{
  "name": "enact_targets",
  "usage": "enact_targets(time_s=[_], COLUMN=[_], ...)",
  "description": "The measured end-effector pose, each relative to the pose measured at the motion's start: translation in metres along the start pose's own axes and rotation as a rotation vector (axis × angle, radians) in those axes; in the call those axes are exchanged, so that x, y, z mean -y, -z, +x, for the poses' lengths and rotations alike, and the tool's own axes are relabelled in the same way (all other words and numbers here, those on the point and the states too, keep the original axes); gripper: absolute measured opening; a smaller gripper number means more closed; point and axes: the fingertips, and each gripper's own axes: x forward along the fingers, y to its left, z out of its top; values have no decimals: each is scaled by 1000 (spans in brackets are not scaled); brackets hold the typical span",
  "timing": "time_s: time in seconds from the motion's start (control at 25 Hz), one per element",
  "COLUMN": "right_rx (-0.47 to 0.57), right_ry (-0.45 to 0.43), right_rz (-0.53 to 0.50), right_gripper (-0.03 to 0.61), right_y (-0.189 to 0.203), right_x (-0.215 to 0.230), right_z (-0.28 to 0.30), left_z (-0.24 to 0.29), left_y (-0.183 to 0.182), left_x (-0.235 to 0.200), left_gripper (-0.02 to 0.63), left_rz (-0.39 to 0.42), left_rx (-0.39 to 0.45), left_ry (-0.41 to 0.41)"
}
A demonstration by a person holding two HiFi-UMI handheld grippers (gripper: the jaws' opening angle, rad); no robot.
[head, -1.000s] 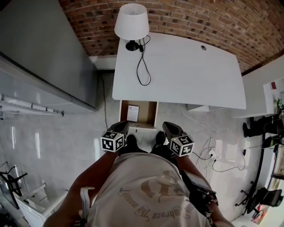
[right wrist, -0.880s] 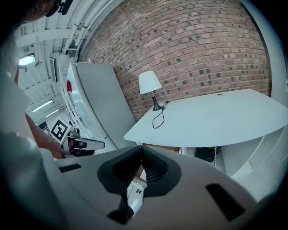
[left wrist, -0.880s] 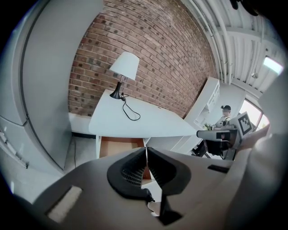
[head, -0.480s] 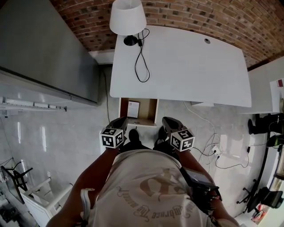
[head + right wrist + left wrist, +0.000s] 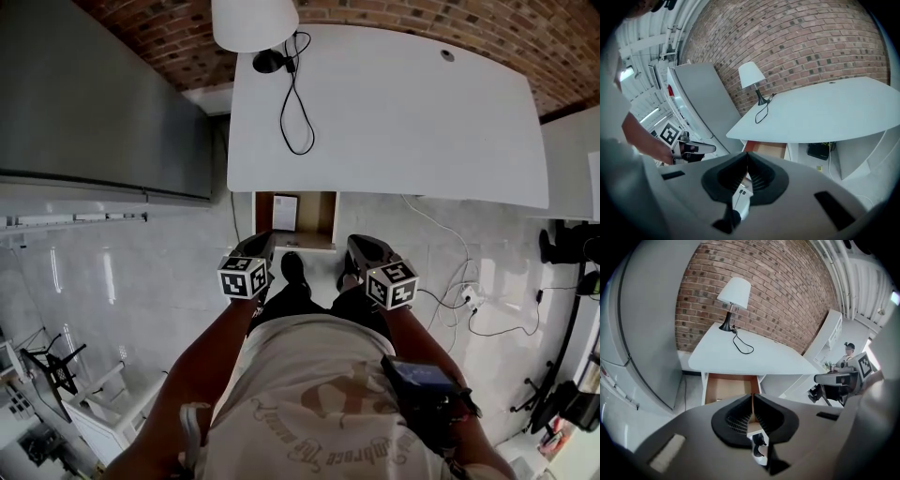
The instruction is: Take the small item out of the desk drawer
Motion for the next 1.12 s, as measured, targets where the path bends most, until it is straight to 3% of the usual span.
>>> enact_targets(time_s=[0.92,1.12], right_rx=[-83,-91], right_ry=[-44,-56], right_rz=[61,80], right_gripper=[6,6], right_y=[60,66], right_x=[29,35], right_z=[22,28], left_z=[67,78], left_y=[45,51], left_x=[-33,-39], left_gripper=[18,60], left_rz=[-13,-8], left_rx=[-127,-144], left_ry=[-114,-131])
